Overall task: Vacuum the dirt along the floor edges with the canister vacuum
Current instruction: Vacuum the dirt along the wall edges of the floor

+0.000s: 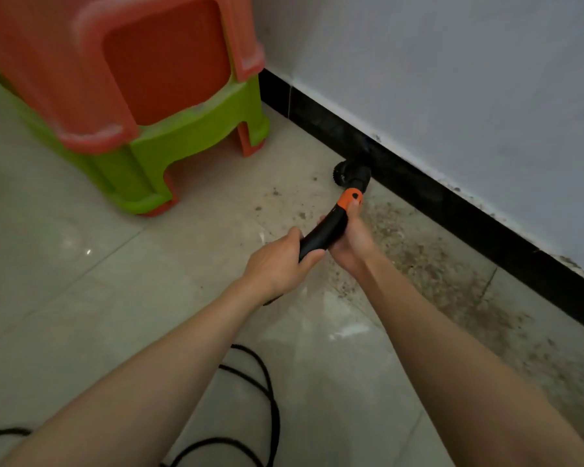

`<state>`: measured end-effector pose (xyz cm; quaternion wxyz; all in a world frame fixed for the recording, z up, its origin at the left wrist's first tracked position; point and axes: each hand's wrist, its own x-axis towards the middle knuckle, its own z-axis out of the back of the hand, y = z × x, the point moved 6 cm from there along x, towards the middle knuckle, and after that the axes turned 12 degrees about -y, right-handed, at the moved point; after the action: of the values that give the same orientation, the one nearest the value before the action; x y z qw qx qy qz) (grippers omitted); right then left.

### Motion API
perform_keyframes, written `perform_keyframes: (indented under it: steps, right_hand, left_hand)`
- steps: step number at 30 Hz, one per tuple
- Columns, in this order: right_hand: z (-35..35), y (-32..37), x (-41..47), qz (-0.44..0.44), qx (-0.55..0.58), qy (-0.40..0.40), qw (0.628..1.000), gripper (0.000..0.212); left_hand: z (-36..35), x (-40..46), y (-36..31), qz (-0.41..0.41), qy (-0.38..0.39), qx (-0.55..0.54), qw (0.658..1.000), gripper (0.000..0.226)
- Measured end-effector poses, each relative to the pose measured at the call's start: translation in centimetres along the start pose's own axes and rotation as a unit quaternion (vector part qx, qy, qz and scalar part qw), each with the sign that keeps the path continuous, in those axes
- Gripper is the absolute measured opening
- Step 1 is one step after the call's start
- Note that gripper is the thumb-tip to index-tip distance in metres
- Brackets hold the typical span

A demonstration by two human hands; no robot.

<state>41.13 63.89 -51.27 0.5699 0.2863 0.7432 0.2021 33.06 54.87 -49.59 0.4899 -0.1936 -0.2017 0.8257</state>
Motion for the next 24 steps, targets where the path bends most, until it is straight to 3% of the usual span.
perform_keyframes:
  steps: [6, 12, 18, 24]
  right_hand:
    - [1.5, 0.3, 4.2, 0.028, 0.007, -0.049, 0.998, 0.047]
    - [0.3, 0.6, 4.5, 0.006, -0.007, -0.032, 0.999, 0.048]
    - [-0.6, -0.1, 3.6, -0.006, -0.04, -0.05, 0.998, 0.041]
    - [-0.7, -2.1, 2.1, -0.019, -0.073, -0.06, 0.995, 0.04]
  left_hand:
    - [-3.0, 2.5, -0.5, -0.015, 0.0, 0.009, 1.0, 0.036]
    - [-2.9, 3.3, -0.1, -0.024, -0.022, 0.009, 0.999, 0.036]
    - [-2.1, 1.8, 0.6, 0.014, -0.048, -0.009, 0.999, 0.038]
    - [-2.2, -0.8, 1.4, 0.044, -0.011, -0.07, 0.997, 0.037]
